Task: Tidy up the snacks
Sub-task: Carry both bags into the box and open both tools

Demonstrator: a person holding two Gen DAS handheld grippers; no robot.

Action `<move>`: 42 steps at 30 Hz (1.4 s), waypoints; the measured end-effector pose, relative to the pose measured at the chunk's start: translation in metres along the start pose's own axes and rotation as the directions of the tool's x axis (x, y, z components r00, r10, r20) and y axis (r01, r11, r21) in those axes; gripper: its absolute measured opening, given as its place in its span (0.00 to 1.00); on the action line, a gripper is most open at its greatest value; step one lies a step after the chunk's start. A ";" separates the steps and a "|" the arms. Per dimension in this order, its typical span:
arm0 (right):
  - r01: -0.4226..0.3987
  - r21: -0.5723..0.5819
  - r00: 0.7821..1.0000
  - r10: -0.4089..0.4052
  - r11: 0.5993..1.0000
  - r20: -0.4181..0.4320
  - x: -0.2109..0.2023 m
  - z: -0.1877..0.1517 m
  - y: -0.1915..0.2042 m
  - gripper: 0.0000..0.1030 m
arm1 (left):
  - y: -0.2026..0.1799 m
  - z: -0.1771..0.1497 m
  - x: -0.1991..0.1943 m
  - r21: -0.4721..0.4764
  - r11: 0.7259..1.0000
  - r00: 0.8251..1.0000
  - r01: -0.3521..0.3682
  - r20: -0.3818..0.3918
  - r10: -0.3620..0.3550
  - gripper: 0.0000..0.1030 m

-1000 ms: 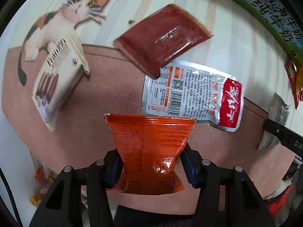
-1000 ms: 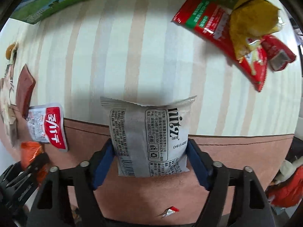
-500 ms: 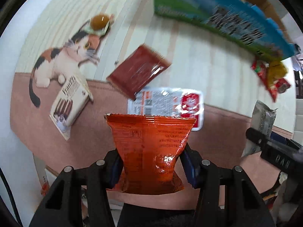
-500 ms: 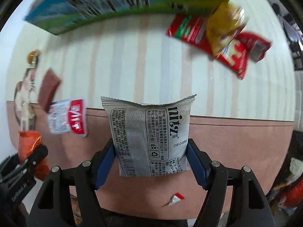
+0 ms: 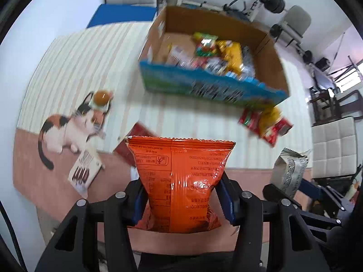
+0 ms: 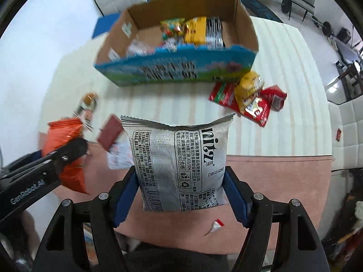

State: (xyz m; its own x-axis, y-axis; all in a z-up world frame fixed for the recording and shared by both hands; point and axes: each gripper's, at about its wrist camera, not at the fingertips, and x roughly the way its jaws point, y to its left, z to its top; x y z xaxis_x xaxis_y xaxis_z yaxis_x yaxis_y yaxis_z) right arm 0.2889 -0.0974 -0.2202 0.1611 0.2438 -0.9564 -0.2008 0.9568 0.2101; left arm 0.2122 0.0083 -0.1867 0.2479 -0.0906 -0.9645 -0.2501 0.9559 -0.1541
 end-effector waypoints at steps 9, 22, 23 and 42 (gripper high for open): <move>-0.093 0.068 0.986 0.083 0.993 0.147 -0.043 0.112 -0.017 0.73 | -0.011 0.122 -0.014 0.050 0.997 0.996 0.065 0.051 -0.067 0.50; -0.018 0.198 0.997 0.032 0.980 -0.065 0.079 0.252 -0.061 0.73 | -0.003 0.286 0.123 0.041 0.999 0.981 0.032 -0.190 -0.023 0.50; -0.025 0.215 0.995 0.045 0.976 -0.091 0.091 0.252 -0.064 0.73 | 0.000 0.289 0.134 0.031 0.999 0.978 0.027 -0.208 -0.019 0.50; 0.048 0.150 0.976 -0.015 0.988 -0.218 0.150 0.250 -0.044 0.92 | 0.011 0.306 0.196 0.006 0.999 0.955 -0.041 -0.293 0.041 0.83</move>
State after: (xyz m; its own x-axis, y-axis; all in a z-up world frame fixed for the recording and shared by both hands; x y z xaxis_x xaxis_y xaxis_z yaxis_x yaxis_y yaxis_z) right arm 0.5639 -0.0630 -0.3224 -0.0507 0.1895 -0.9806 -0.0456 0.9804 0.1918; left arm 0.5445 0.0866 -0.3118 -0.0477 -0.1291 -0.9905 -0.2543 0.9605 -0.1129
